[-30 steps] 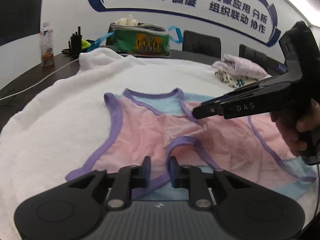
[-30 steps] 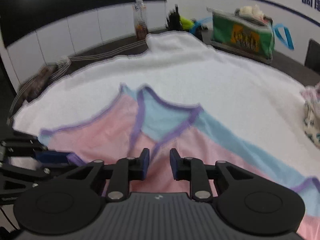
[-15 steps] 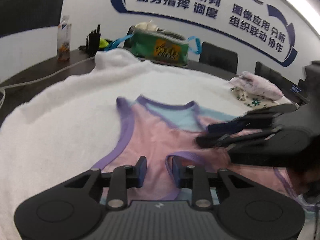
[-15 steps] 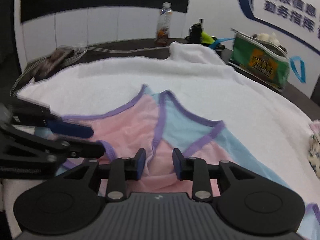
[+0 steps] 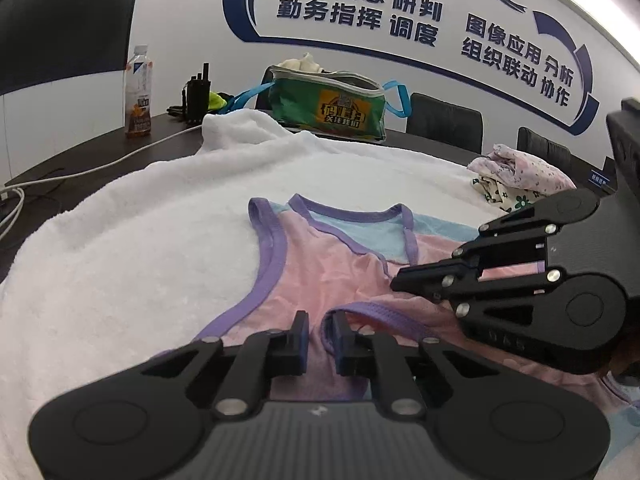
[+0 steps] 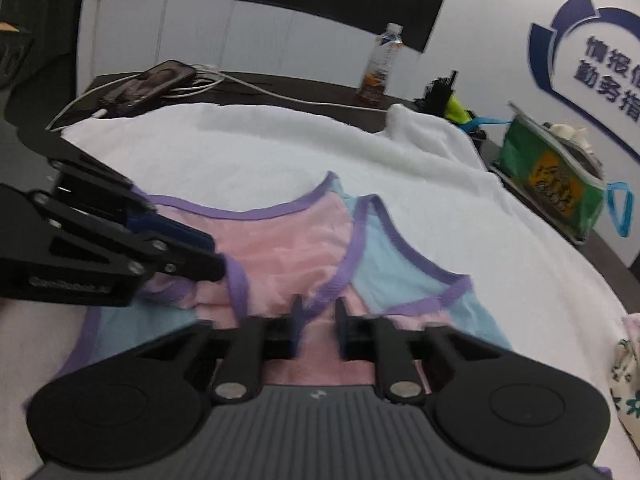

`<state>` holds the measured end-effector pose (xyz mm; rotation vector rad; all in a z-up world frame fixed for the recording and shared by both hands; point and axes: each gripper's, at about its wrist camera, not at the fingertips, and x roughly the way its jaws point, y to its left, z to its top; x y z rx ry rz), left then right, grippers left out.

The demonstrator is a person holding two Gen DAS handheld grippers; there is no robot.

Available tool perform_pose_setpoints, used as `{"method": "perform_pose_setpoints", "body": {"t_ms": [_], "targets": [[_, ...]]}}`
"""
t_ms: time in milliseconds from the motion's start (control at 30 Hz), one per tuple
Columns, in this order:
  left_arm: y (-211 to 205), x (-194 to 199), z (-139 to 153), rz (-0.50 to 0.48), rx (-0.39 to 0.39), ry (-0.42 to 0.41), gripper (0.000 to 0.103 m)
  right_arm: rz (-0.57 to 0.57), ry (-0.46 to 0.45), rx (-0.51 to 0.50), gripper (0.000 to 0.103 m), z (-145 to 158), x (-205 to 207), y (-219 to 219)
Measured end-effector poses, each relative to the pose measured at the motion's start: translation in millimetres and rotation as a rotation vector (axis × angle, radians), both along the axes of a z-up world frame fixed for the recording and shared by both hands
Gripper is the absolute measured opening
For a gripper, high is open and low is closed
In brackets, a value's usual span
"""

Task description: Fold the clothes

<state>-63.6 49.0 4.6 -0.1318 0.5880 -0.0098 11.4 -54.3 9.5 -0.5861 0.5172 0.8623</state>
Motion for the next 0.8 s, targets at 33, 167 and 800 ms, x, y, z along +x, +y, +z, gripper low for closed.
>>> {"method": "perform_pose_setpoints", "body": {"t_ms": [33,167,800], "targets": [[0,0,0,0.000,0.000,-0.002,0.011,0.003,-0.012,-0.006,0.000,1,-1,2],[0,0,-1,-0.004,0.006,-0.005,0.011,-0.052,-0.043,-0.003,0.002,7,8,1],[1,-1,-2,-0.005,0.009,-0.010,0.011,-0.133,0.217,0.113,0.019,2,41,1]]}}
